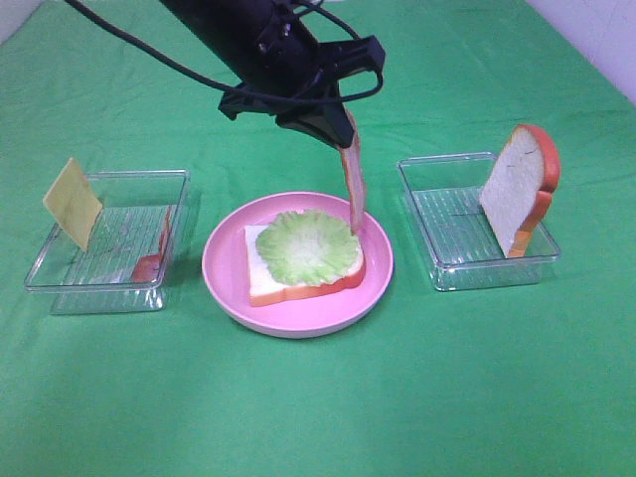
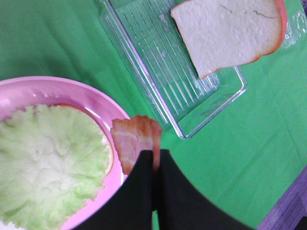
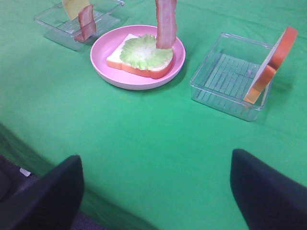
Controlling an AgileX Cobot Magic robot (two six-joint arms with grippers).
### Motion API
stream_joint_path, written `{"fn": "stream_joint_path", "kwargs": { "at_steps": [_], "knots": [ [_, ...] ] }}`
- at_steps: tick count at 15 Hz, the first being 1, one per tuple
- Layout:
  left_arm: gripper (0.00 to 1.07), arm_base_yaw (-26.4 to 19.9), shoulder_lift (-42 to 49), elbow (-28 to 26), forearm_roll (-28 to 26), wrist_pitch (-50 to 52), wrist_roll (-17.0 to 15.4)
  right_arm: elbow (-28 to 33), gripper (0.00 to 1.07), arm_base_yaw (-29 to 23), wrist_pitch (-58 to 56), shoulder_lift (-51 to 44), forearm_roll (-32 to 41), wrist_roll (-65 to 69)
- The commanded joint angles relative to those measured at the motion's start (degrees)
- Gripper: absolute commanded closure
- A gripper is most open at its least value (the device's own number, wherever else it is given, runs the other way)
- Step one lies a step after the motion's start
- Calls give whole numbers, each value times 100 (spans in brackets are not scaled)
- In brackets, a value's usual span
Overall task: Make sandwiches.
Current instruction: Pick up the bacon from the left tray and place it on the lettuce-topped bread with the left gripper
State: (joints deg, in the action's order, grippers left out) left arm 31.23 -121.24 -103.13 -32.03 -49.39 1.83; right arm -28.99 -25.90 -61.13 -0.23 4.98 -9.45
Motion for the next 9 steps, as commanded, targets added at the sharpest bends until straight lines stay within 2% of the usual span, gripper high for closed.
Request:
{"fn": "stream_joint_path", "kwargs": {
  "at_steps": [1, 5, 6, 9],
  "knots": [
    [107, 138, -138, 11, -40, -74, 57, 17, 31, 11, 34, -132, 29, -34],
    [107, 109, -453, 11, 733, -166, -11, 17, 31, 11, 34, -132, 29, -34],
    [107, 109, -476, 11, 1146, -172, -183, 17, 31, 11, 34, -132, 29, -34],
    [107, 109, -476, 11, 1942, -172, -556, 17, 31, 11, 34, -132, 29, -34]
  ]
}}
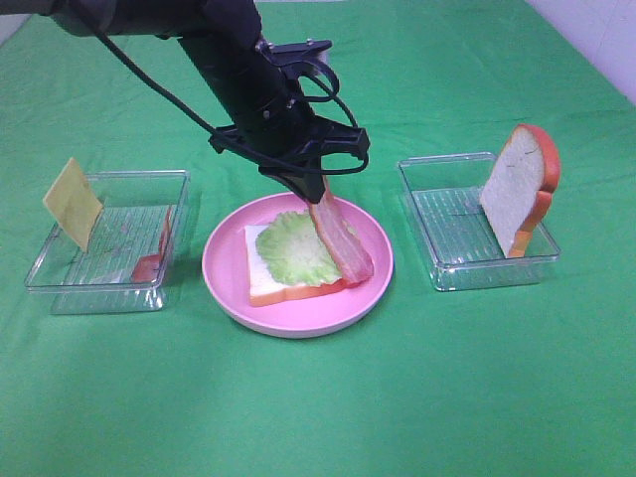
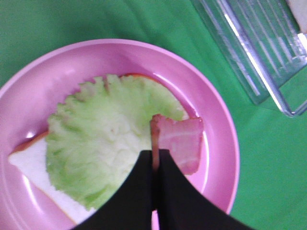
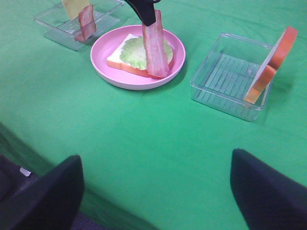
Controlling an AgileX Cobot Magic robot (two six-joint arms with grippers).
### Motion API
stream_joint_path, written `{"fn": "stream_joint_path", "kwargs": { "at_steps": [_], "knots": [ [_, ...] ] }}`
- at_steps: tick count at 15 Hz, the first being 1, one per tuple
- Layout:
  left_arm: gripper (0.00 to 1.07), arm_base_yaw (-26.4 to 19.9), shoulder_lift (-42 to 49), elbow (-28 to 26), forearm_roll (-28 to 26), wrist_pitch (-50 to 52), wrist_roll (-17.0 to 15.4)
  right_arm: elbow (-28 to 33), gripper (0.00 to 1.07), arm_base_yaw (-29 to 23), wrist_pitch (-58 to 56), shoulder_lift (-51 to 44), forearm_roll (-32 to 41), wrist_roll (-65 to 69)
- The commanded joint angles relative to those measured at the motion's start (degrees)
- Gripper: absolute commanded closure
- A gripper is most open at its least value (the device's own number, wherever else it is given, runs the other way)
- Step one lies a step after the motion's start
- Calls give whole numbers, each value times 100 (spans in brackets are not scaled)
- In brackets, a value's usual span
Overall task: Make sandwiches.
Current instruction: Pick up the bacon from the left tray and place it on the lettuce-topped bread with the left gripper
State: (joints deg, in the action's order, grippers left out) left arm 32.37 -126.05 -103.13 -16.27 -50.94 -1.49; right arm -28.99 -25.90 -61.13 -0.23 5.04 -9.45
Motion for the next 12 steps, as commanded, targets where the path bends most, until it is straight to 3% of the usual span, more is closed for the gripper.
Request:
{"fn": "stream_joint_path", "kwargs": {
  "at_steps": [1, 3, 10, 11, 12],
  "knots": [
    [107, -6, 6, 11, 510, -17, -321, 17, 31, 11, 34, -132, 23, -34],
    [107, -6, 6, 11, 882, -23, -630, 17, 31, 11, 34, -132, 23, -34],
    [103, -6, -11, 11, 877, -327, -647, 17, 31, 11, 34, -132, 23, -34],
    [82, -6, -11, 11, 785, -464, -647, 17, 31, 11, 34, -132, 23, -34],
    [75, -6, -11, 11, 756, -498, -647, 17, 31, 11, 34, -132, 23, -34]
  ]
}}
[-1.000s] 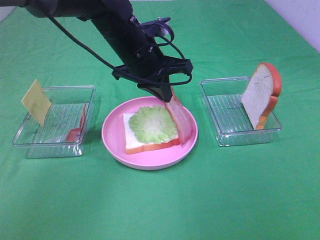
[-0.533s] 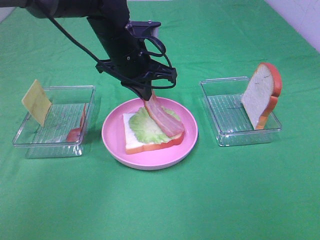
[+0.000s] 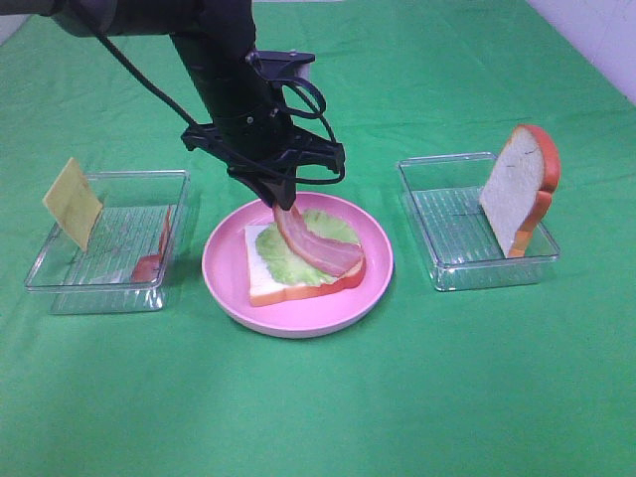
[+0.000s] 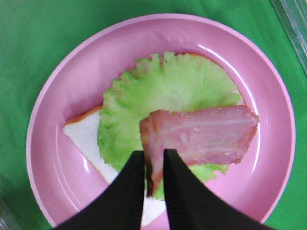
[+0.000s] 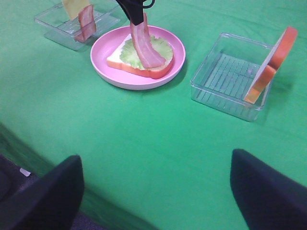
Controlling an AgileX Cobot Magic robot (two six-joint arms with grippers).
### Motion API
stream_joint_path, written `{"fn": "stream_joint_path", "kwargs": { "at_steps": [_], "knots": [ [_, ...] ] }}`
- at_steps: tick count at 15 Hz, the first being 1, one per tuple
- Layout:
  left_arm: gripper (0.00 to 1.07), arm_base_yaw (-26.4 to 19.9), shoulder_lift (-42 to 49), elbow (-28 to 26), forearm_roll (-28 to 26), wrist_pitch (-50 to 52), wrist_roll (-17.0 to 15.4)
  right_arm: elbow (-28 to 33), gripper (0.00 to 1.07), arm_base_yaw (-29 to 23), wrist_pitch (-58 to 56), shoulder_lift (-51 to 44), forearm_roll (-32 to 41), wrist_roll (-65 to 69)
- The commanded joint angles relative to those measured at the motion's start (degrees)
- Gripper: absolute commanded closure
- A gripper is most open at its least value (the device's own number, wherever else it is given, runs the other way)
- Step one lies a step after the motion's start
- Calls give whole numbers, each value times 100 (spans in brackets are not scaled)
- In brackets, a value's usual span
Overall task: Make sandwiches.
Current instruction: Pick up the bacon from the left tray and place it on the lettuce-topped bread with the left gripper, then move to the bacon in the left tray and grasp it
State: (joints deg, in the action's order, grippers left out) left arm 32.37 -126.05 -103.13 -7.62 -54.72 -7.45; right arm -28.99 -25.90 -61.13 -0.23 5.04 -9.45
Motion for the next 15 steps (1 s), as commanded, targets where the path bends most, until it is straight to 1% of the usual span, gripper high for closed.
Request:
{"fn": "stream_joint_path", "kwargs": {
  "at_steps": [1, 2, 3, 5, 6, 8, 9, 10, 11, 12, 13, 14, 15],
  "knots": [
    [64, -6, -11, 11, -126, -183, -57, 17, 31, 11, 34, -132, 23, -34],
    [54, -6, -11, 11, -126, -229, -69, 17, 31, 11, 34, -132, 23, -34],
    [45, -6, -11, 11, -126, -229, -69, 17, 31, 11, 34, -132, 23, -34],
    [39, -6, 0, -52, -126, -223, -69, 17, 31, 11, 34, -132, 23, -34],
    [36, -6, 0, -372, -126, -321, -69, 17, 31, 11, 34, -132, 23, -34],
    [35, -6, 0, -877, -97, -676, -69, 17, 31, 11, 34, -132, 23, -34],
    [35, -6, 0, -1014, -52, -854, -63, 17, 31, 11, 34, -132, 23, -34],
    [35, -6, 0, -1243, 143, -1243, -74, 17, 31, 11, 34, -132, 23, -34],
    [35, -6, 0, -1444, 413, -1633, -195, 17, 31, 11, 34, -132, 23, -34],
    [35, -6, 0, -1639, 762, -1828, -493, 17, 31, 11, 34, -132, 23, -34],
    [35, -6, 29, -1765, 1003, -1828, -699, 17, 31, 11, 34, -132, 23, -34],
    [35, -17, 115, -1793, 1129, -1828, -848, 17, 31, 11, 34, -132, 23, -34],
    [35, -63, 160, -1782, 1112, -1828, -848, 17, 31, 11, 34, -132, 23, -34]
  ]
}}
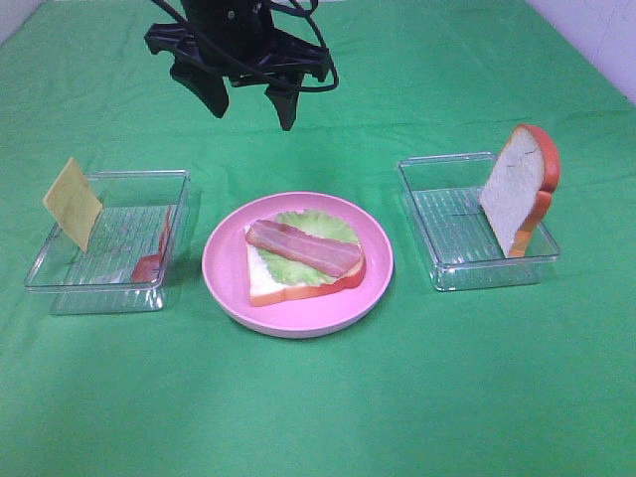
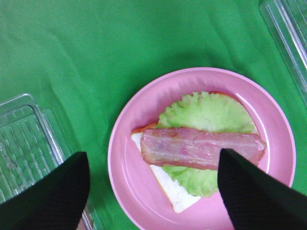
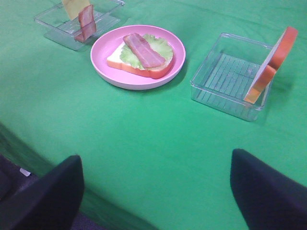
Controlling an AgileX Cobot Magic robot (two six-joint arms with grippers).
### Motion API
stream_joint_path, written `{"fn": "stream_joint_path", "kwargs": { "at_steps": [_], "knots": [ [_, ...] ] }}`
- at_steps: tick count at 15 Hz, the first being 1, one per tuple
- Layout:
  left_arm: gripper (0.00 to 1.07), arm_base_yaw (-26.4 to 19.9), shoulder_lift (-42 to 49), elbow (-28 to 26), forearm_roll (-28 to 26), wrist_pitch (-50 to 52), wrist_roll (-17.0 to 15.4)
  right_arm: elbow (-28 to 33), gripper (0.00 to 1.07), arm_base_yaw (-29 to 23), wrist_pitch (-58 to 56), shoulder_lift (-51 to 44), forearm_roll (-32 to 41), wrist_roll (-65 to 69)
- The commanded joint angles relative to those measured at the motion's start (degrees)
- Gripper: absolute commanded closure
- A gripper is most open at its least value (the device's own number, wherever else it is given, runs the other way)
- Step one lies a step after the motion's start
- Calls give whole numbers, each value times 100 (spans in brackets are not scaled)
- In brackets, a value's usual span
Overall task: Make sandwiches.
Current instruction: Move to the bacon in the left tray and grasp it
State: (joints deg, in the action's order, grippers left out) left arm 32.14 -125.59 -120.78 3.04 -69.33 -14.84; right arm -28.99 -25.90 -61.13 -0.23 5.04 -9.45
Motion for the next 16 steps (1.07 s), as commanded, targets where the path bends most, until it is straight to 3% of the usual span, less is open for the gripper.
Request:
{"fn": "stream_joint_path", "kwargs": {
  "at_steps": [1, 3, 6, 10, 14, 16],
  "knots": [
    [35, -115, 189, 63, 6, -367, -109, 17, 31, 11, 34, -132, 23, -34],
    [35, -206, 413, 332, -40, -367, -218, 17, 31, 11, 34, -132, 23, -34],
    [35, -269, 1014, 1238, 229, -367, -498, 17, 31, 11, 34, -132, 23, -34],
    [35, -269, 1570, 2510, 521, -367, -1346, 17, 31, 11, 34, -132, 23, -34],
    [35, -269, 1541, 3346, 630, -97, -1736, 17, 31, 11, 34, -132, 23, -34],
    [35, -269, 1541, 3507, 642, 223, -1902, 17, 31, 11, 34, -132, 23, -34]
  ]
}}
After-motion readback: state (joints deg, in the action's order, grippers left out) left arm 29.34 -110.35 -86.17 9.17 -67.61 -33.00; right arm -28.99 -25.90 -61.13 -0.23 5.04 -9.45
